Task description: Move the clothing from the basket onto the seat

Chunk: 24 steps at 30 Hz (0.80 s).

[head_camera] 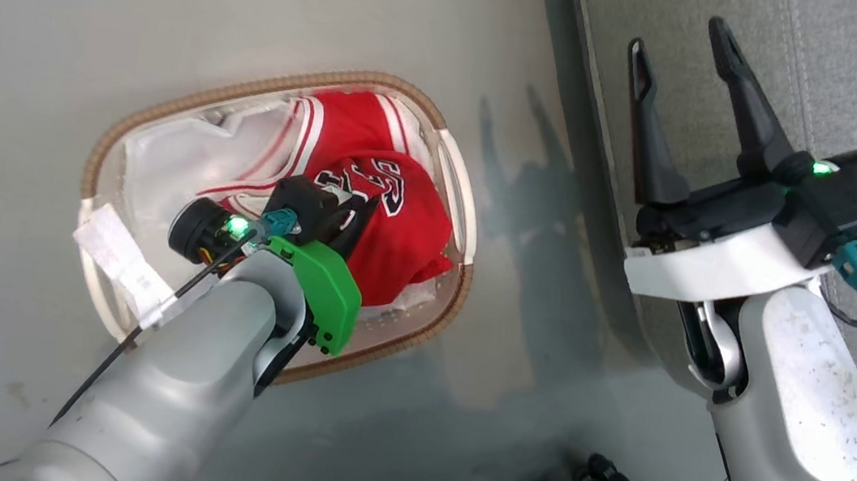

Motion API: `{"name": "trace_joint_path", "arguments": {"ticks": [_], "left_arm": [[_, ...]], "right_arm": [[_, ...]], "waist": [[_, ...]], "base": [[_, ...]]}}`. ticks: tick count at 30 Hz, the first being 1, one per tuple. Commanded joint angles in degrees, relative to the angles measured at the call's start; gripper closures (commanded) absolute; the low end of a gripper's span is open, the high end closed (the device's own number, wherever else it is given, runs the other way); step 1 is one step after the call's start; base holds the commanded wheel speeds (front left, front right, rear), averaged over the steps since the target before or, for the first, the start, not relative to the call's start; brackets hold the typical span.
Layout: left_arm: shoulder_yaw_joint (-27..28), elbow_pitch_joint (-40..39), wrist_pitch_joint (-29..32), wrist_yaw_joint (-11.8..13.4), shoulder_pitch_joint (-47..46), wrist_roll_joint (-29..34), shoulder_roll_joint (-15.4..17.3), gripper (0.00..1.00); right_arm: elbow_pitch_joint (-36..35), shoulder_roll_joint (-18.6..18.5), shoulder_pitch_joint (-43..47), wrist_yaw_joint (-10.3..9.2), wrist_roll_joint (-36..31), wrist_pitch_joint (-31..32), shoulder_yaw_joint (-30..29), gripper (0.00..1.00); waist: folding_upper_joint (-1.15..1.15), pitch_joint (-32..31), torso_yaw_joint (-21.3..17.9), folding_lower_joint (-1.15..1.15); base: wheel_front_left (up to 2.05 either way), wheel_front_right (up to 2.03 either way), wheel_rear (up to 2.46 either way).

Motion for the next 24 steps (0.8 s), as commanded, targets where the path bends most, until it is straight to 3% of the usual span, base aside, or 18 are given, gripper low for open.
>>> {"name": "trace_joint_path", "arguments": {"ticks": [1,11,24], "left_arm": [[1.2,-1.3,-0.3,-0.1,2.2,1.4,0.8,1.00],[17.3,-16.0,-0.3,-0.1,14.6,13.7,0.8,1.00],[29.0,-30.2,-0.3,-0.1,24.7,22.4,-1.0,1.00]], "right_arm": [[0.5,-0.6,1.3,-0.07,0.1,-0.1,0.1,0.00],[3.3,-0.7,8.5,-0.07,0.2,-0.1,0.7,0.00],[5.9,0.2,16.1,-0.07,0.5,-0.1,2.1,0.00]], "waist": [[0.00,-5.9,3.9,0.00],[0.00,-17.9,9.4,0.00],[0.00,-29.2,13.1,0.00]], "base": [[0.00,0.00,0.00],[0.00,0.00,0.00],[0.00,0.00,0.00]]}}
